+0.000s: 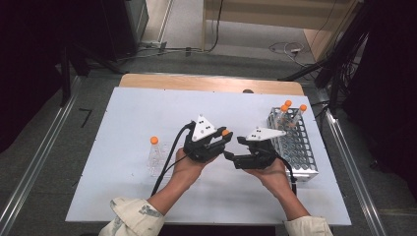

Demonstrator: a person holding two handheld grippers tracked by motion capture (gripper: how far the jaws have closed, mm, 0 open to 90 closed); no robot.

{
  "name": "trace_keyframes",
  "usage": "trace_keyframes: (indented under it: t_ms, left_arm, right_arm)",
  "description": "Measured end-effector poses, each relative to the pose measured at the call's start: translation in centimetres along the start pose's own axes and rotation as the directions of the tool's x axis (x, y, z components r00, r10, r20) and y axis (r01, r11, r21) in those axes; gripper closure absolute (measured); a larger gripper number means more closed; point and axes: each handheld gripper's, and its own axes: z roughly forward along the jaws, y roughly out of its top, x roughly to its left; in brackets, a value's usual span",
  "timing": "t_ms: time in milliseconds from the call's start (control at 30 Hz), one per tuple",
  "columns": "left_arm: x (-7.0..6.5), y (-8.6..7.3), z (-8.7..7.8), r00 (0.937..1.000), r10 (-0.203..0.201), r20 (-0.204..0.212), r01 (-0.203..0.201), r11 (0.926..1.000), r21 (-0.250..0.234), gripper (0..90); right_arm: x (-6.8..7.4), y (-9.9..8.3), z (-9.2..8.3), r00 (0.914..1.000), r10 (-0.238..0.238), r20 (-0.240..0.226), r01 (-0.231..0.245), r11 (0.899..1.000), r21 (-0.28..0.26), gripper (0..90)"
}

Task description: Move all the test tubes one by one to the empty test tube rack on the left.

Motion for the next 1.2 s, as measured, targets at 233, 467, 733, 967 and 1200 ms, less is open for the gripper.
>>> trace_keyframes:
  t_ms: [233,467,733,967,1200]
  left_arm:
    - [1.2,-0.1,-2.0,0.9993,-0.028,-0.026,0.027,0.9994,-0.023,70.4]
    - [2.9,-0.2,-4.4,0.9959,-0.071,-0.056,0.068,0.9964,-0.051,70.3]
    - [4.1,-0.4,-6.1,0.9911,-0.102,-0.085,0.097,0.9933,-0.063,70.2]
    - [4.9,-0.6,-6.9,0.9871,-0.119,-0.108,0.112,0.9913,-0.07,70.1]
    - [5.9,-0.7,-7.9,0.9796,-0.126,-0.156,0.115,0.9901,-0.08,70.1]
  right_arm:
    - [-0.2,-0.1,-0.1,0.9998,0.016,0.012,-0.016,1.0,-0.006,19.4]
    - [-0.2,-0.1,-0.3,0.9987,0.02,0.047,-0.019,1.0,-0.016,15.7]
    - [-0.1,-0.1,-0.2,0.9976,0.022,0.066,-0.021,0.999,-0.024,14.4]
    - [-0.1,-0.1,-0.3,0.997,0.021,0.074,-0.02,1.0,-0.023,14.7]
    - [-0.1,-0.1,-0.5,0.9947,0.016,0.102,-0.014,1.0,-0.016,14.8]
